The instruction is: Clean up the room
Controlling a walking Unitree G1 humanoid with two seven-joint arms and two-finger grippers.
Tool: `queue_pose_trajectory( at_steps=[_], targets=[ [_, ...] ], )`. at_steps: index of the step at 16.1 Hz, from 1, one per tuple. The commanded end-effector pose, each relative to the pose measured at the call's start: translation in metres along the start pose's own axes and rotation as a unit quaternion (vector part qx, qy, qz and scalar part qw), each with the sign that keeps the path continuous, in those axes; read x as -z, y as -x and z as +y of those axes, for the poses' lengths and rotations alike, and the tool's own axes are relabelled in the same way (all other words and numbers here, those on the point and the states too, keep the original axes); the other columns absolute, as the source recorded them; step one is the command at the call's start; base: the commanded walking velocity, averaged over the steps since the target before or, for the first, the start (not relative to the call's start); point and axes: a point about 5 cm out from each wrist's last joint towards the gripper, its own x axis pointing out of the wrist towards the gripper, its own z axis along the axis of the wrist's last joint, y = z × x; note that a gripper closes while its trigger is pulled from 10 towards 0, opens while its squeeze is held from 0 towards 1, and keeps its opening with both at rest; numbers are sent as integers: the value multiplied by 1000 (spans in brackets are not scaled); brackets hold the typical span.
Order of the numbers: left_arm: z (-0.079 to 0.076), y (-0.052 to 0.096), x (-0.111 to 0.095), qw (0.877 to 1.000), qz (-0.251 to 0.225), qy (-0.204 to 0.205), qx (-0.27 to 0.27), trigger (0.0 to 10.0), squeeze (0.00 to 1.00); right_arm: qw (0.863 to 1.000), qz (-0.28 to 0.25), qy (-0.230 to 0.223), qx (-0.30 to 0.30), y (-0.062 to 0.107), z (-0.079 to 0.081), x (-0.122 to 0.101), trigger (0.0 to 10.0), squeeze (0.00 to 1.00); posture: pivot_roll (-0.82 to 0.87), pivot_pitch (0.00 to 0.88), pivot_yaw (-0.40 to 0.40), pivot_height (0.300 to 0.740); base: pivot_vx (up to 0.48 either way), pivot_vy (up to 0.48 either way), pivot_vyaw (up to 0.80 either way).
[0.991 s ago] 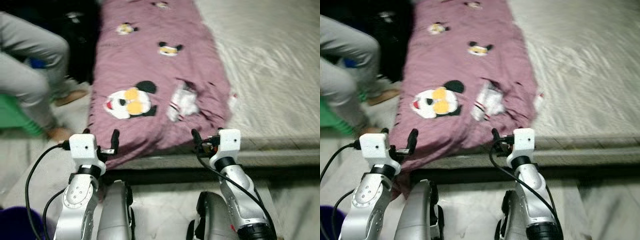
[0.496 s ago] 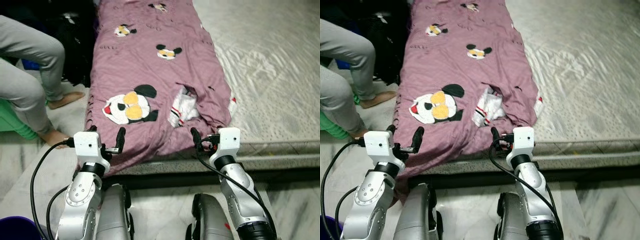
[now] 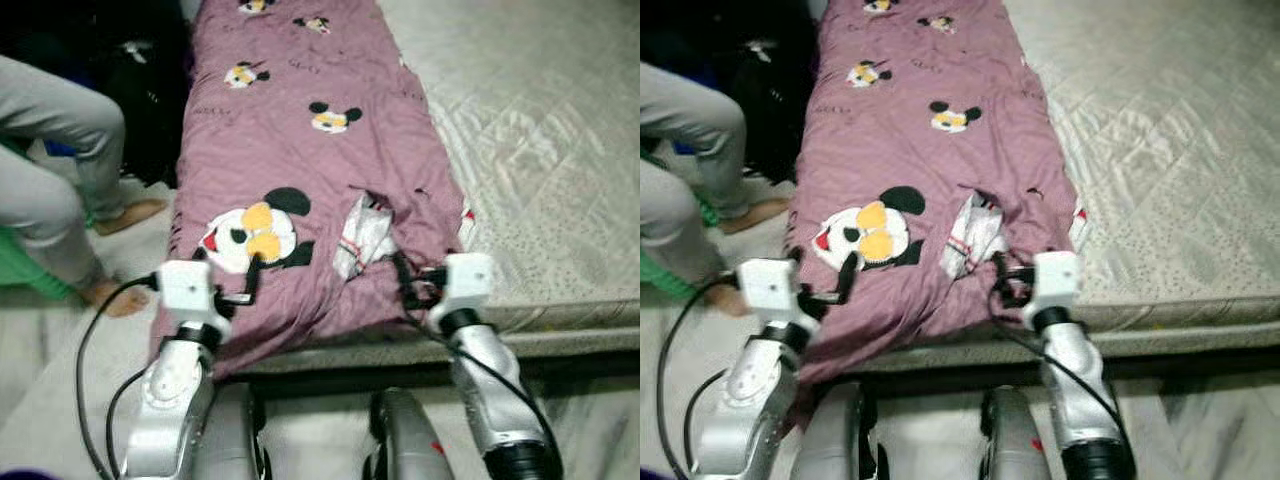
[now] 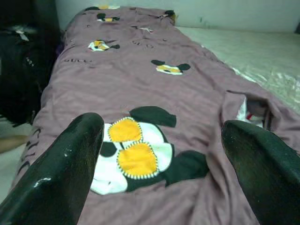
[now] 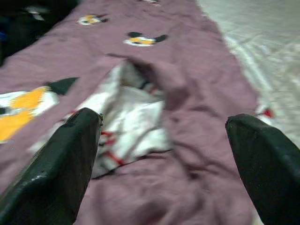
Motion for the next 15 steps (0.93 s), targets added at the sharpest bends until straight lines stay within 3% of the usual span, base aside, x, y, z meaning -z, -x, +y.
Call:
queue_pose_trajectory(
  at_steps=[1, 11, 15],
  targets=[
    [12, 3, 1, 1000, 6, -11, -22, 10000, 0, 1000, -3, -7, -12, -2, 10, 0, 10000, 0, -39, 193, 28, 597, 259, 0, 0],
    [13, 1, 1, 999, 10, -21, -41, 10000, 0, 1000, 6, -4, -17, -2, 12, 5, 10000, 0, -35, 205, 28, 597, 0, 0, 86],
    [14, 1, 0, 999, 10, -20, -37, 10000, 0, 1000, 12, -6, -28, -3, 17, 8, 10000, 0, -28, 207, 31, 557, 0, 0, 0]
  ],
)
